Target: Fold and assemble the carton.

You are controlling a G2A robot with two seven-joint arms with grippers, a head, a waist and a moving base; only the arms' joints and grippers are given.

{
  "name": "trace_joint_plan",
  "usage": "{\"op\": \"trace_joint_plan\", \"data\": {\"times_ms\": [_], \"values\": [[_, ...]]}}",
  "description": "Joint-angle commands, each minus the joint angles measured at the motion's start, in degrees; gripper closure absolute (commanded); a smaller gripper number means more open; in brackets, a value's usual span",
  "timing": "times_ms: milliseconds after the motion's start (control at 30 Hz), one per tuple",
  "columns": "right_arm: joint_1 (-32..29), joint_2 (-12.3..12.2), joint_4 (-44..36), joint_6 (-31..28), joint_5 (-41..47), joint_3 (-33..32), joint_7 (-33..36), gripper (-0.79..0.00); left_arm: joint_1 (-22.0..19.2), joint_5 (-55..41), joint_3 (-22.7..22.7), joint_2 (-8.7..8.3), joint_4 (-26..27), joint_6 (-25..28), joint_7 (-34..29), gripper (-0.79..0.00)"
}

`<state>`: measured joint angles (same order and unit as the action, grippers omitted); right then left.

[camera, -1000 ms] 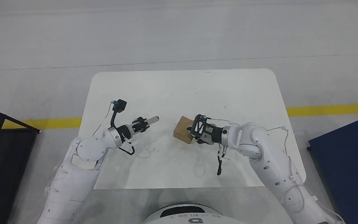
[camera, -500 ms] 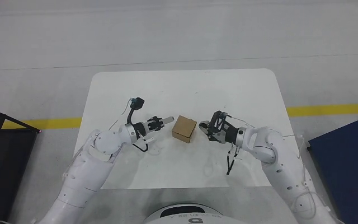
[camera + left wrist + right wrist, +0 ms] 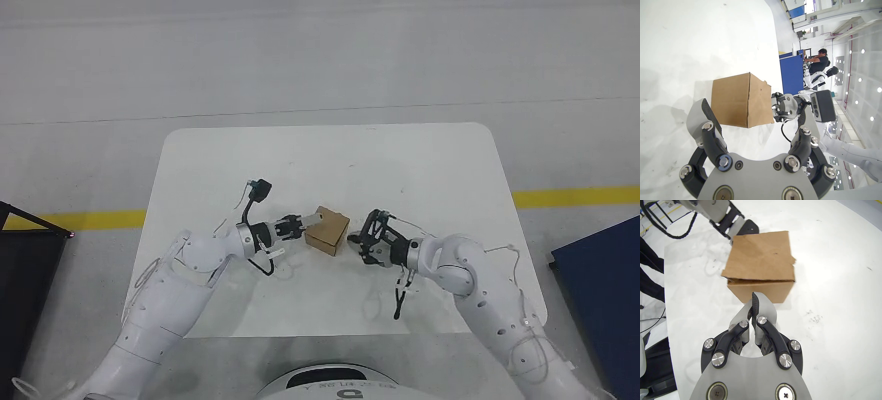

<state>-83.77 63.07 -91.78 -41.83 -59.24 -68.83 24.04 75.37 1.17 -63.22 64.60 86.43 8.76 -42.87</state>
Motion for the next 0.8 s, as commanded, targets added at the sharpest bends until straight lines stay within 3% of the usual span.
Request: {"op": "trace_joint_plan", "data": {"times_ms": [0,167,333,500,667,700,733,767], "values": [[-0.78,-0.25,-0.4,0.02,0.76,-1.18,-0.2,0.0,-0.09,0.03,-0.05,-0.02,-0.34,0.18,0.0,-0.785],[-0.9,-0.12,-2.79,0.23,-0.12,1.34,0.44,0.0,-0.89,0.26,0.87,0.13,-0.83,0.35,-0.55,-0.785],[1.29,0.13,0.93,-1.55,2.24,3.17,-0.22,0.0,-2.25,-0.3,2.78,0.57,-1.4,1.24,-1.41,-0.785],[-2.19,-1.07,0.24,-0.69,4.18,-3.6,-4.4,0.0,-3.28,-1.37,3.4,0.81,-2.39,2.33,-1.7,-0.785],[-9.9,-2.33,-5.7,2.97,3.78,-11.58,-7.93,0.0,-2.07,-0.32,0.02,-0.06,-2.17,3.83,-1.63,-0.785],[-11.32,-2.4,-6.83,4.33,3.99,-12.52,-8.65,-0.265,-1.4,0.02,-1.47,-0.42,-1.54,4.22,-1.49,-0.785],[-12.56,-2.43,-7.9,5.53,4.25,-13.12,-9.29,-0.6,-0.61,0.49,-3.11,-0.81,-0.52,4.8,-1.38,-0.785],[-13.31,-2.43,-8.61,6.21,4.53,-13.32,-9.74,-0.785,0.39,0.87,-5.09,-1.24,0.65,5.47,-1.04,-0.785]]}}
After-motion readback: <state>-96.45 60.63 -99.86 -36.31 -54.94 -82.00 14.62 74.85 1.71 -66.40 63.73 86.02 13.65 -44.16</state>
